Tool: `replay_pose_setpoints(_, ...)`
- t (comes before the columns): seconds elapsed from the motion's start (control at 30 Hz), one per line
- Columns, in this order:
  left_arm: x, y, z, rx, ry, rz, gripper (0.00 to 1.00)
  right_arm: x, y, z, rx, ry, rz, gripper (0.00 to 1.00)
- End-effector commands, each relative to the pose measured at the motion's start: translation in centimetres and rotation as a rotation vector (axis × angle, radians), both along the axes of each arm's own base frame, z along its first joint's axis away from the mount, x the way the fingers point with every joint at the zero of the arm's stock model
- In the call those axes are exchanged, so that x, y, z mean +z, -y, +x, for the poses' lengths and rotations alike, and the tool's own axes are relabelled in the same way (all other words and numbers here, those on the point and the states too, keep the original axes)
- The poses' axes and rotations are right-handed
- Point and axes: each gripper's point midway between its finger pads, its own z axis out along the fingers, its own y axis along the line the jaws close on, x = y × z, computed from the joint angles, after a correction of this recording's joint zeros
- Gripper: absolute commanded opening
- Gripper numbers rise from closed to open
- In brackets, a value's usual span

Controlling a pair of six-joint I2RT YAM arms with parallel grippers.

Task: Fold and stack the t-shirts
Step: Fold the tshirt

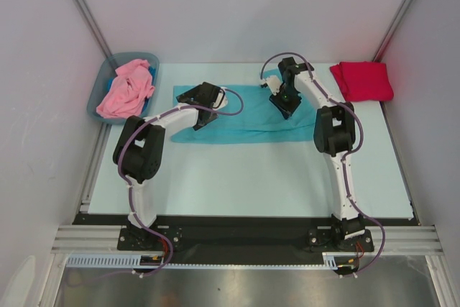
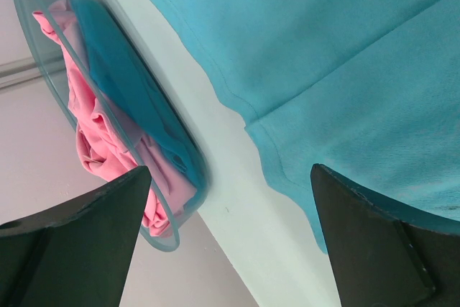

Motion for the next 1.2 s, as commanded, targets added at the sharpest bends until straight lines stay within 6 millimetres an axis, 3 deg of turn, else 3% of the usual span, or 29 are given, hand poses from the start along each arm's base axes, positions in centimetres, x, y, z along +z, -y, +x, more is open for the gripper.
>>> replay_pose_setpoints(0.0,1.8,0.6,0.9,-0.004,0.058,-0.011,1.0,4.1,0.3,0.4,0.009,0.086,-0.001,0.33)
replay_pose_setpoints(0.03,1.9,0.6,0.9,-0.004,0.059,-0.011,1.0,4.3,0.3,0.3,0.007,0.09,0.001,0.31)
replay_pose_setpoints(0.17,1.8,0.7,0.9,-0.005,0.059,-0.013,1.0,4.8,0.1,0.1,0.008,0.093,0.011,0.0)
replay_pose_setpoints(0.53,1.9,0.6,0.9,-0.004,0.059,-0.011,1.0,6.5,0.4,0.3,0.004,0.135,-0.001,0.0)
replay_pose_setpoints(0.93,1.7,0.3,0.7,-0.003,0.061,0.001,1.0,7.8,4.0,-3.5,0.012,0.059,-0.075,0.0)
replay_pose_setpoints(1.17,1.9,0.4,0.8,-0.003,0.065,-0.002,1.0,8.1,4.8,-6.4,0.035,-0.026,-0.085,0.0)
